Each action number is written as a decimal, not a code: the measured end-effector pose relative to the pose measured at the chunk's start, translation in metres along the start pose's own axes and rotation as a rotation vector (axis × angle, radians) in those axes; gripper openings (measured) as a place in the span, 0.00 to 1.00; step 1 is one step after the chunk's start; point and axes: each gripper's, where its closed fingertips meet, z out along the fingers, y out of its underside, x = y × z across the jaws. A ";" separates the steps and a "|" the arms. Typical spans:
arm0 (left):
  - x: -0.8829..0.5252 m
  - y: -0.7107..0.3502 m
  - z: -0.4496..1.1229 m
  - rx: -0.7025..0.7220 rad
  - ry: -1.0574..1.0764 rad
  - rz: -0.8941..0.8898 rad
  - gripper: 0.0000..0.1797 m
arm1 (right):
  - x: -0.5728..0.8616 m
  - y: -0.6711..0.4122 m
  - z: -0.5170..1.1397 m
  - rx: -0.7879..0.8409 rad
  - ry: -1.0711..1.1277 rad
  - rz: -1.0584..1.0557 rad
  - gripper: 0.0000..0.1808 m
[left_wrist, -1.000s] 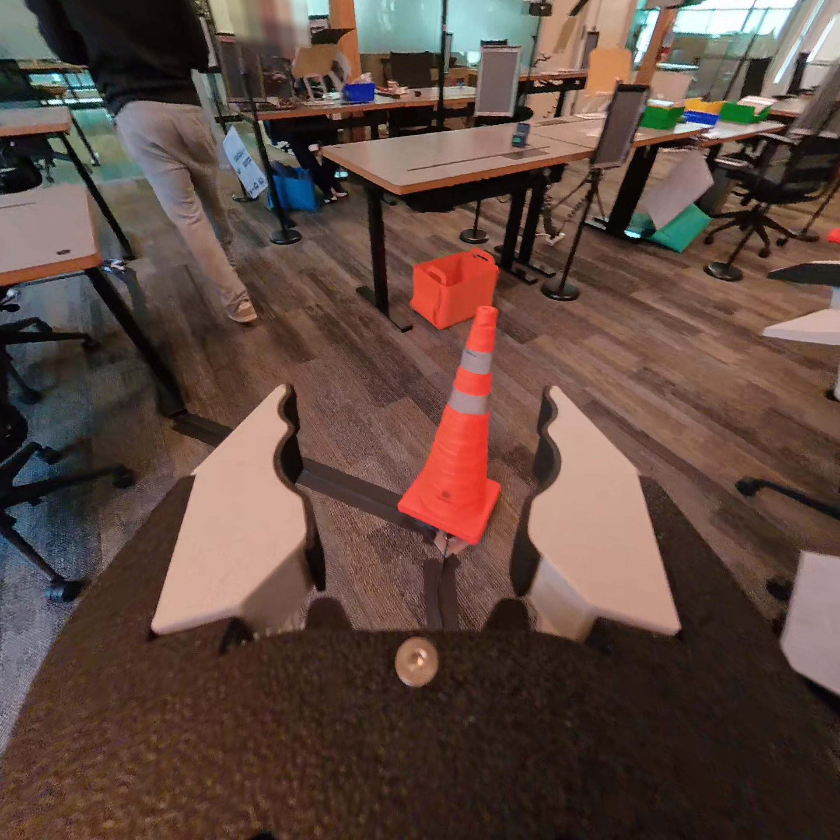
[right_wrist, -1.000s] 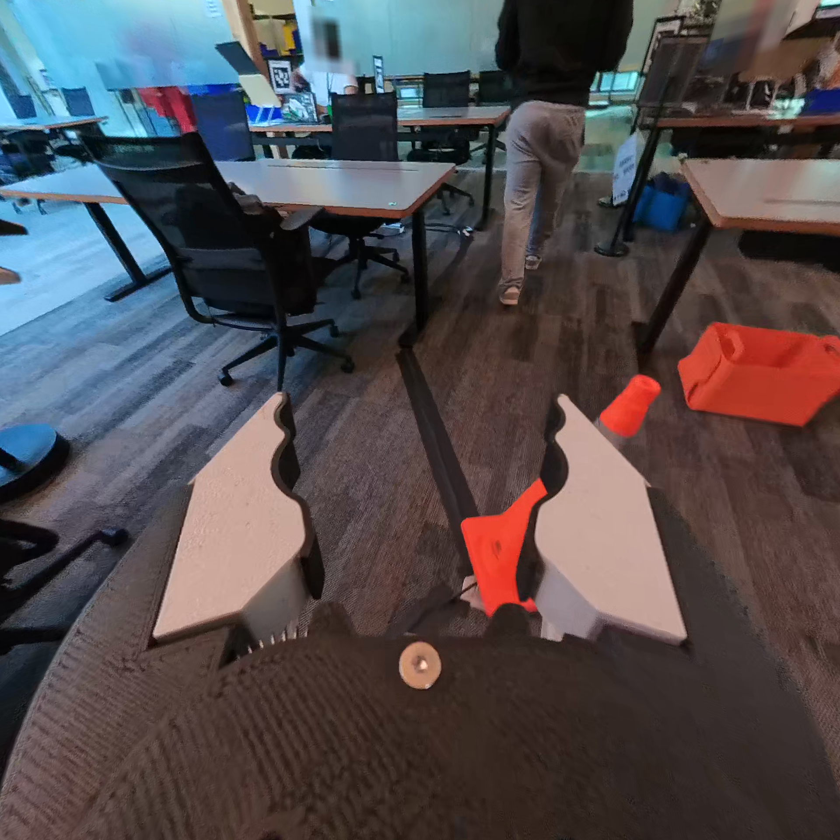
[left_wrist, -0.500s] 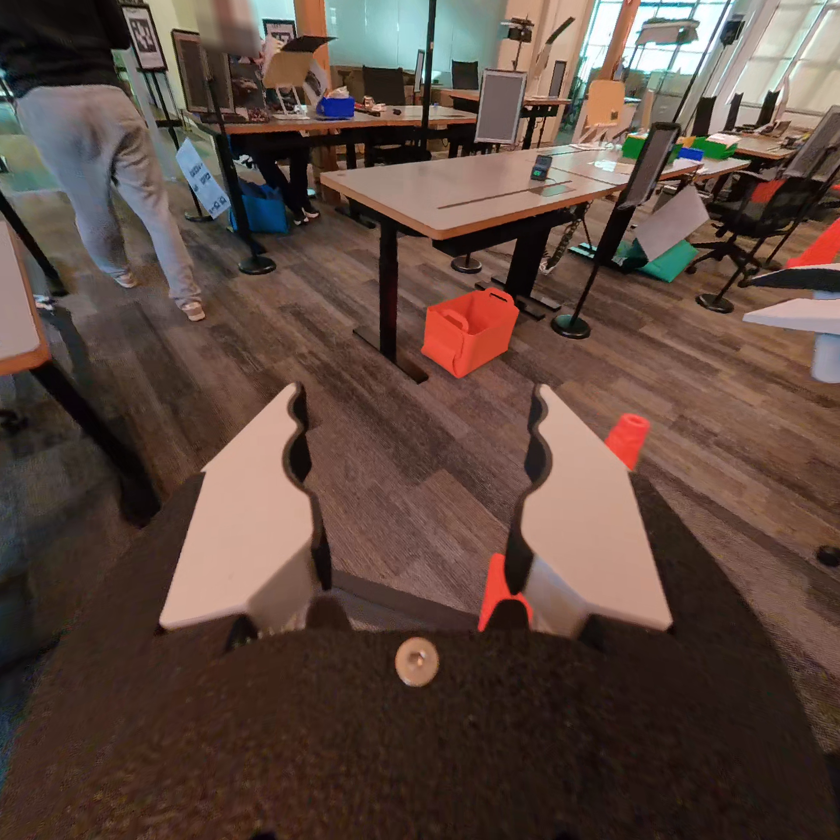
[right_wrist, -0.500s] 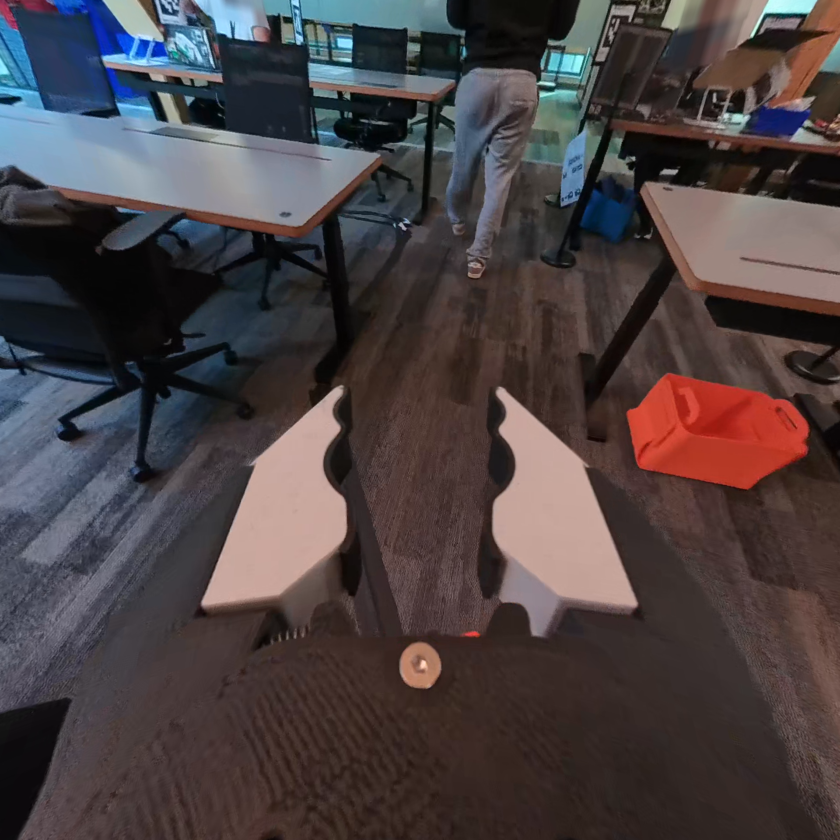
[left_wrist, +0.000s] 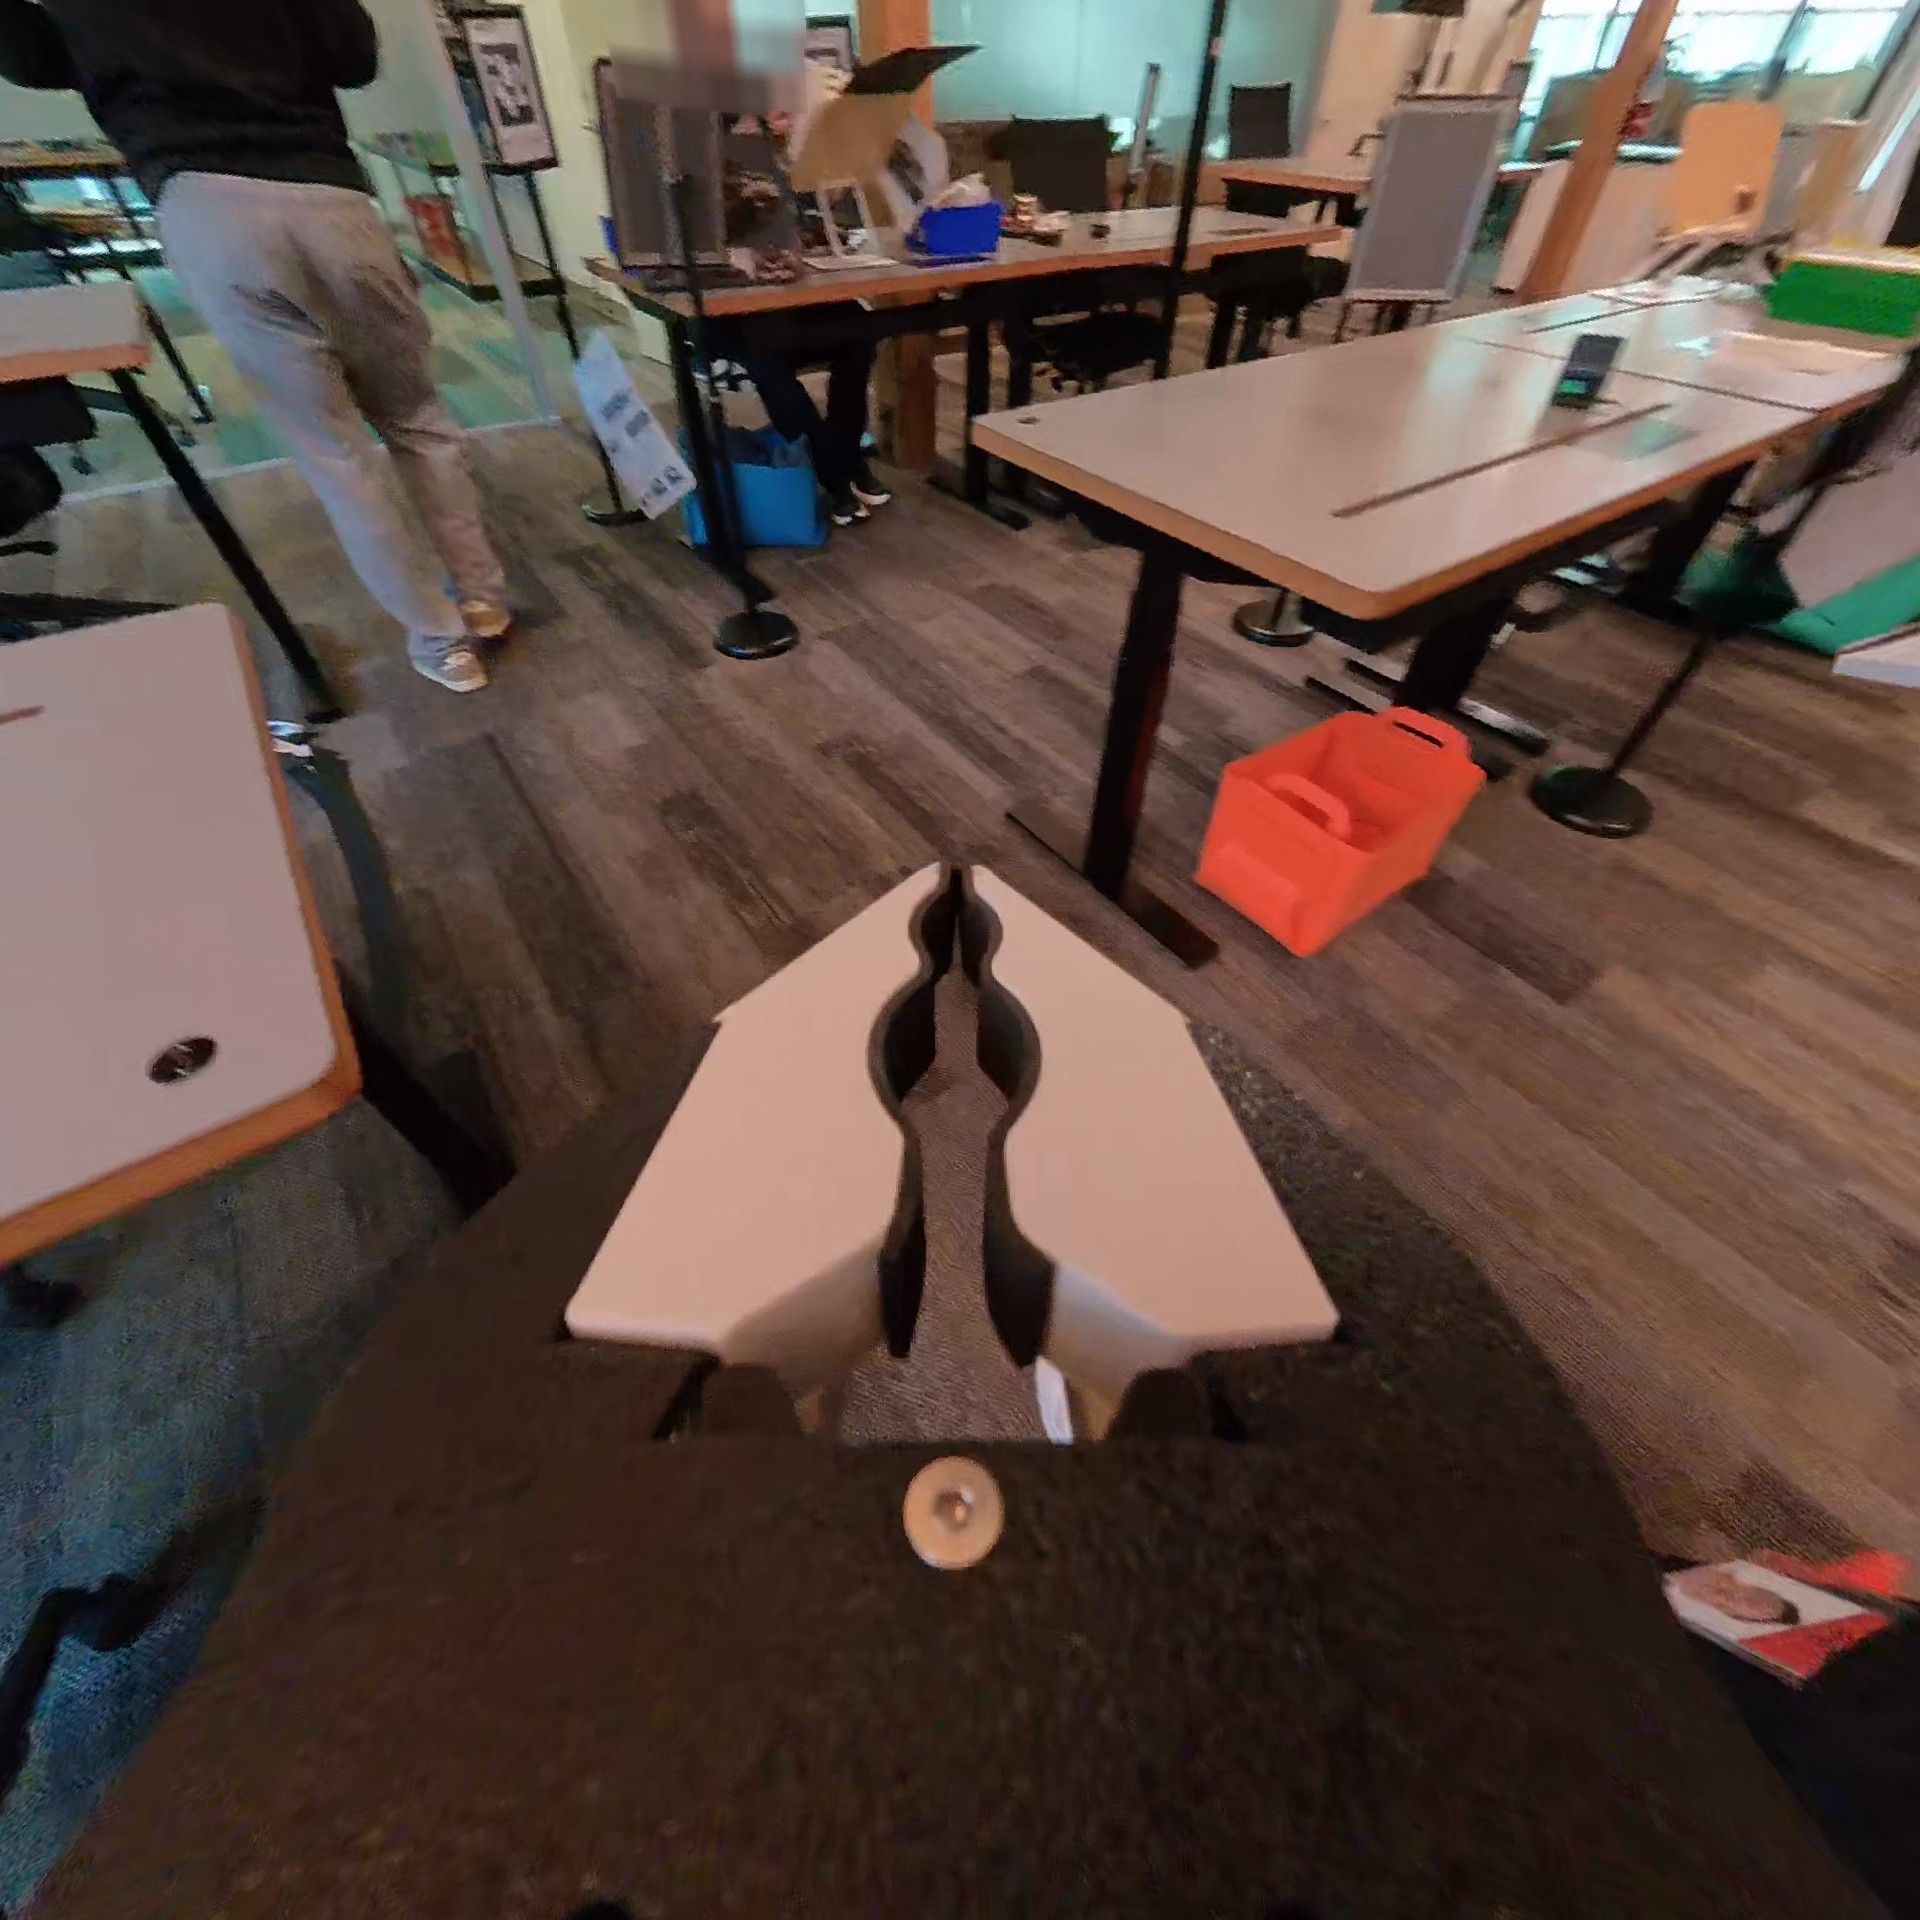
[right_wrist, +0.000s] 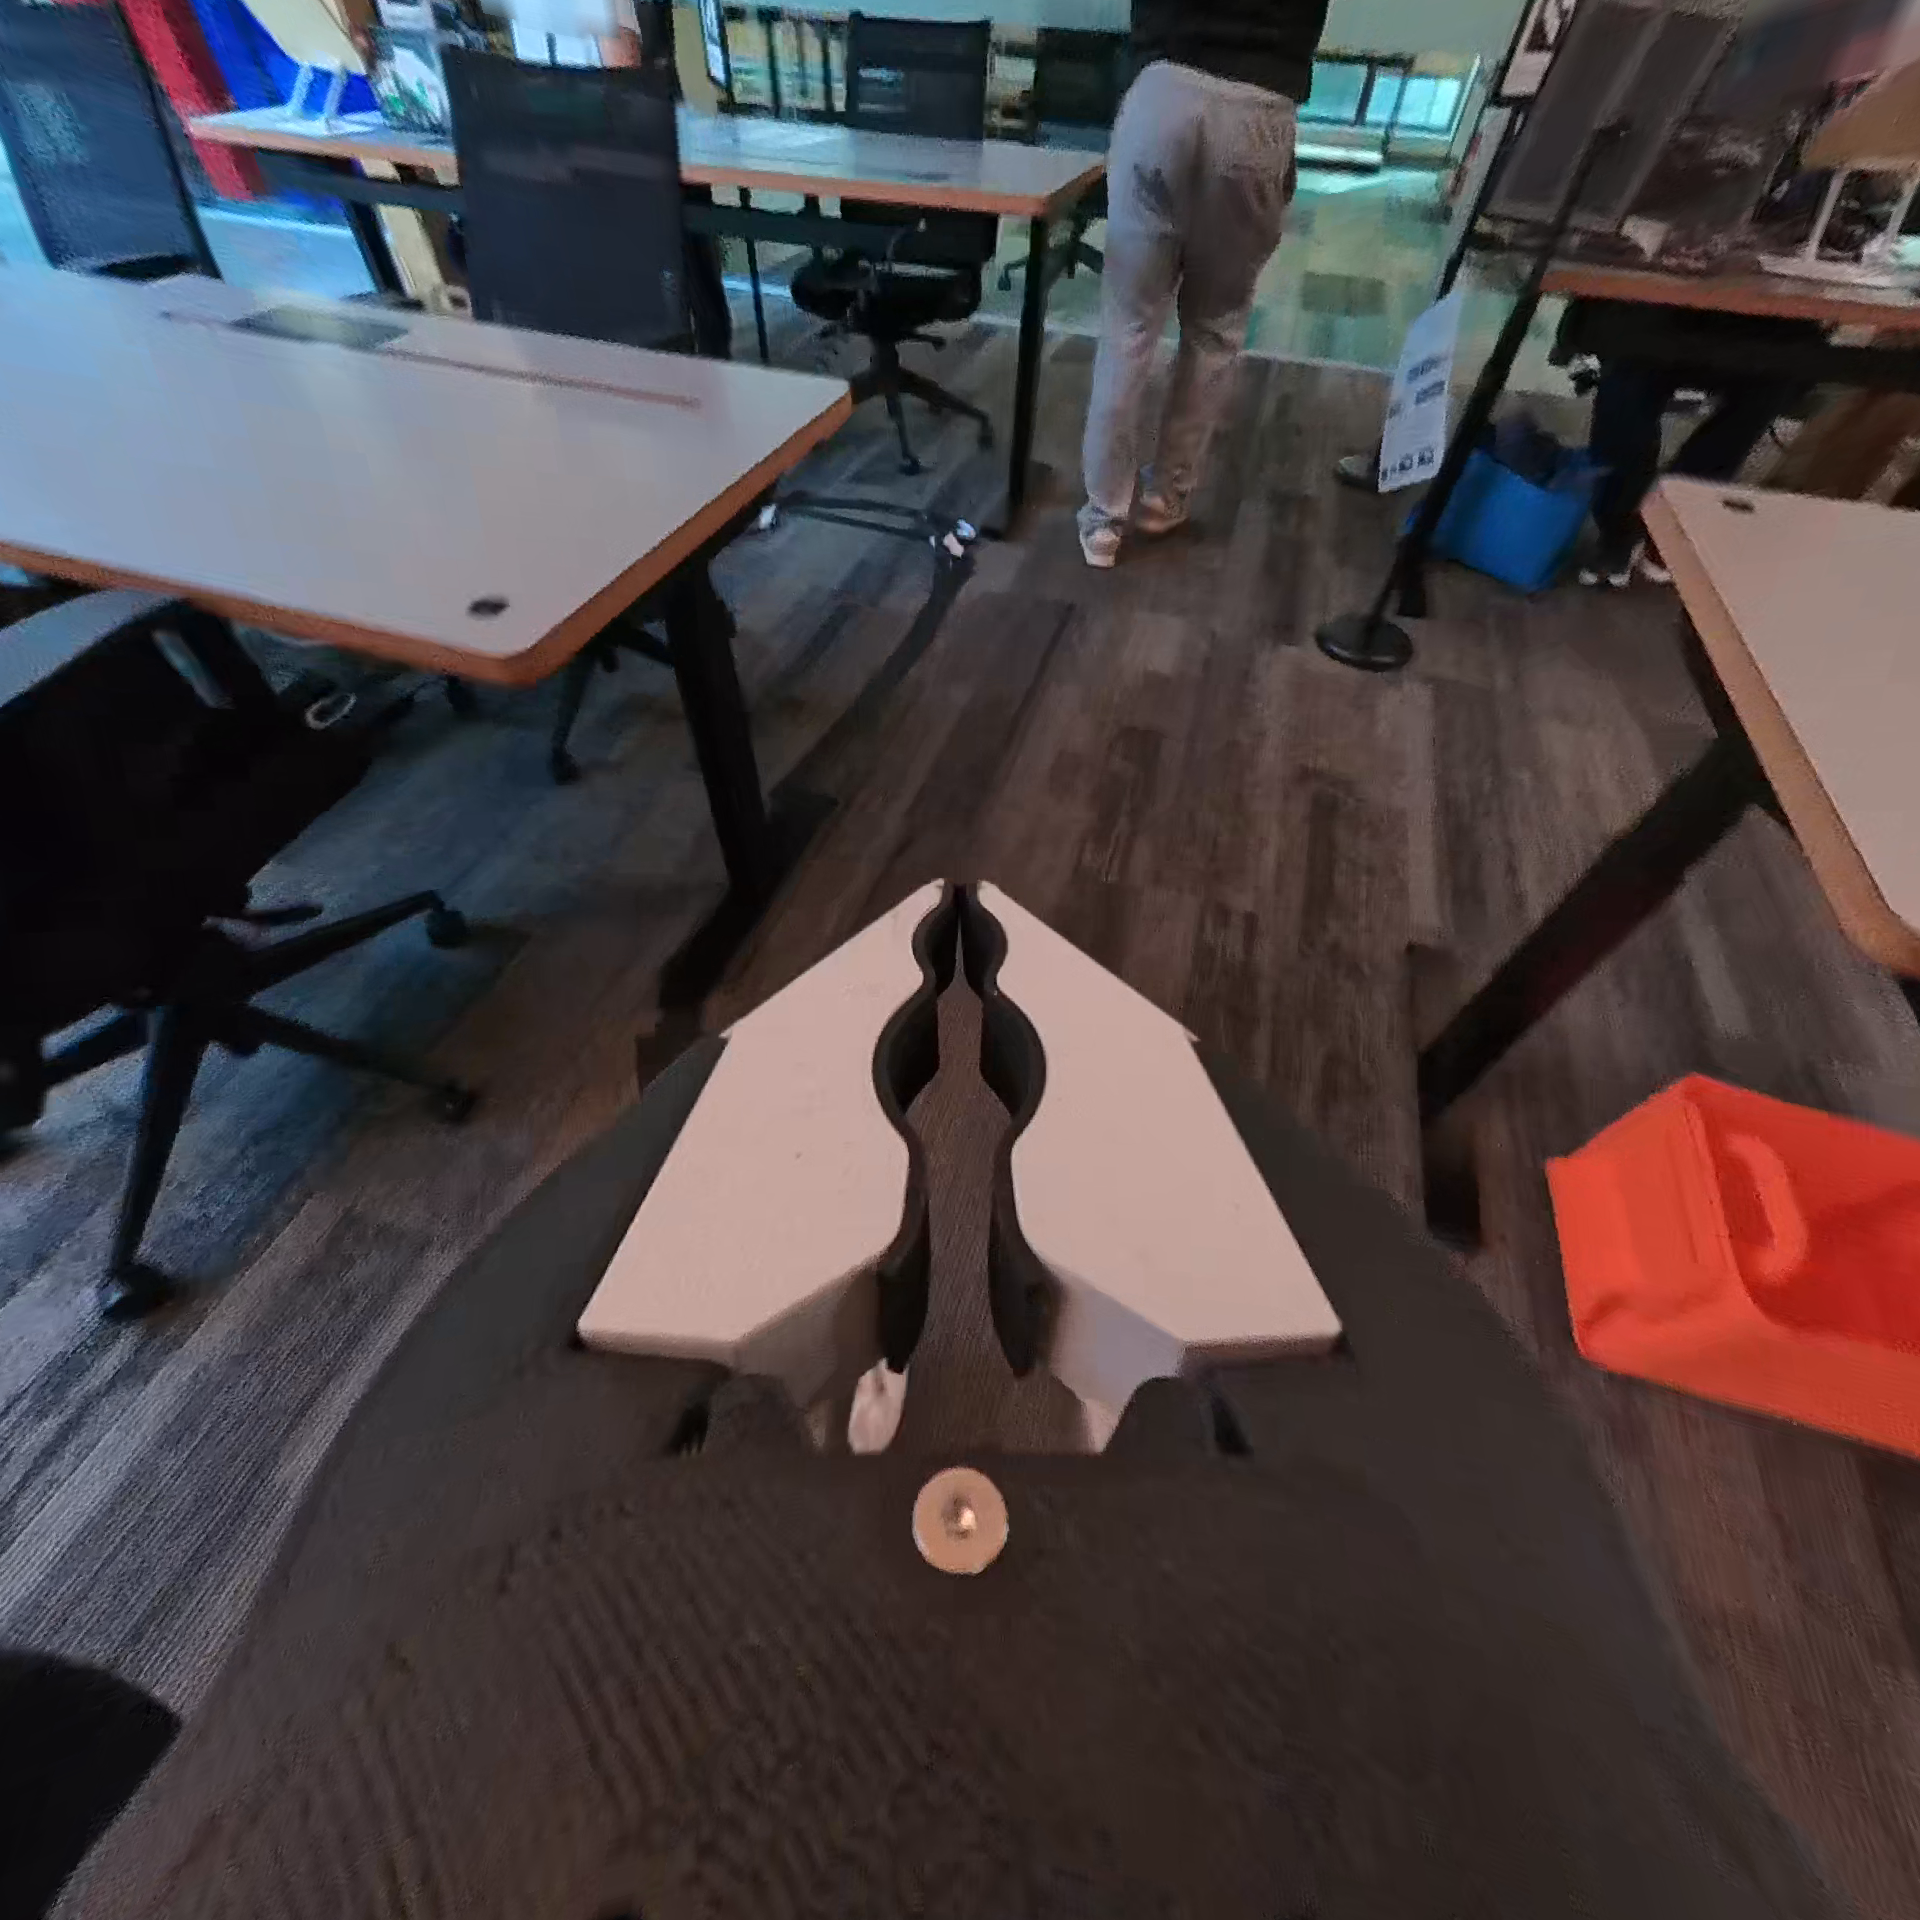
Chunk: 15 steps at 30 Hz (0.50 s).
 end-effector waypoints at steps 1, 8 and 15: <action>-0.024 -0.005 0.023 -0.007 -0.024 0.001 0.00 | 0.014 -0.013 0.039 0.022 -0.005 -0.003 0.00; -0.183 -0.076 0.186 -0.031 -0.158 -0.029 0.00 | 0.065 -0.137 0.312 0.052 -0.175 -0.059 0.00; -0.326 -0.127 0.352 0.023 -0.236 0.053 0.00 | 0.094 -0.222 0.533 0.057 -0.250 -0.205 0.00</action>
